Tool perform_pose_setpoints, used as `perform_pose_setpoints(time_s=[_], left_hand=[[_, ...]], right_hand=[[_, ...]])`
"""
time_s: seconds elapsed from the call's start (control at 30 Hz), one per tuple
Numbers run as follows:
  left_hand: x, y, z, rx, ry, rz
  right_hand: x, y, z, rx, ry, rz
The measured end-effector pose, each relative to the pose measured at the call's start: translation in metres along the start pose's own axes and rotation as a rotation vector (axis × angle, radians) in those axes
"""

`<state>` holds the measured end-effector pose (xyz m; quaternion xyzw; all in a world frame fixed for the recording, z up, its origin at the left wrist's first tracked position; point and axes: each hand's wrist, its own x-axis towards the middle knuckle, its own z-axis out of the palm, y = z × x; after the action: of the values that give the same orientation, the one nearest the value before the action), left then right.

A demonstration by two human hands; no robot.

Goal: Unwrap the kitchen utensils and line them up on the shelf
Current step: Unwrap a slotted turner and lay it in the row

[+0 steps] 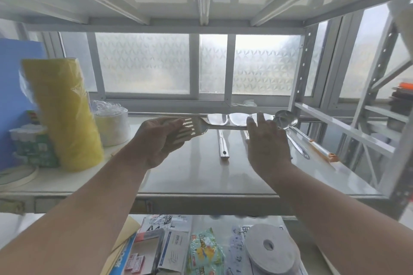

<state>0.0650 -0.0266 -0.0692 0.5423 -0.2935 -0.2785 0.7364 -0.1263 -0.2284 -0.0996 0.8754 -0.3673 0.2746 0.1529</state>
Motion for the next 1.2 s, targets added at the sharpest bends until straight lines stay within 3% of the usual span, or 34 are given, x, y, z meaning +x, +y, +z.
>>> perform_pose_setpoints(time_s=[0.13,0.2,0.27,0.33,0.47,0.57,0.77,0.97,1.2], left_hand=[[0.001,0.001,0.005,-0.102,-0.034,-0.075],[0.000,0.003,0.007,-0.305,-0.051,-0.151],[0.005,0.001,0.004,-0.497,-0.164,-0.176],[0.012,-0.003,0.006,-0.532,-0.297,-0.161],[0.018,-0.013,0.022,-0.357,-0.371,-0.140],[0.017,-0.014,0.033,-0.159,-0.355,-0.083],[0.018,-0.014,0.043,0.136,-0.209,-0.021],[0.016,-0.025,0.038,0.245,-0.087,-0.039],[0.032,-0.047,0.014,0.279,-0.084,-0.161]], right_hand=[[-0.006,0.011,-0.010,0.033,0.003,-0.011],[-0.008,0.013,-0.010,0.049,-0.032,0.004],[-0.009,0.013,-0.008,0.076,-0.029,0.019],[-0.011,0.008,-0.007,0.103,-0.007,0.008],[-0.011,-0.006,-0.014,0.204,0.030,-0.048],[-0.012,-0.026,-0.029,0.399,-0.032,-0.045],[-0.012,-0.062,-0.039,0.768,-0.197,0.037],[-0.009,-0.084,-0.034,1.157,-0.361,0.209],[-0.009,-0.096,-0.001,1.065,-0.435,0.218]])
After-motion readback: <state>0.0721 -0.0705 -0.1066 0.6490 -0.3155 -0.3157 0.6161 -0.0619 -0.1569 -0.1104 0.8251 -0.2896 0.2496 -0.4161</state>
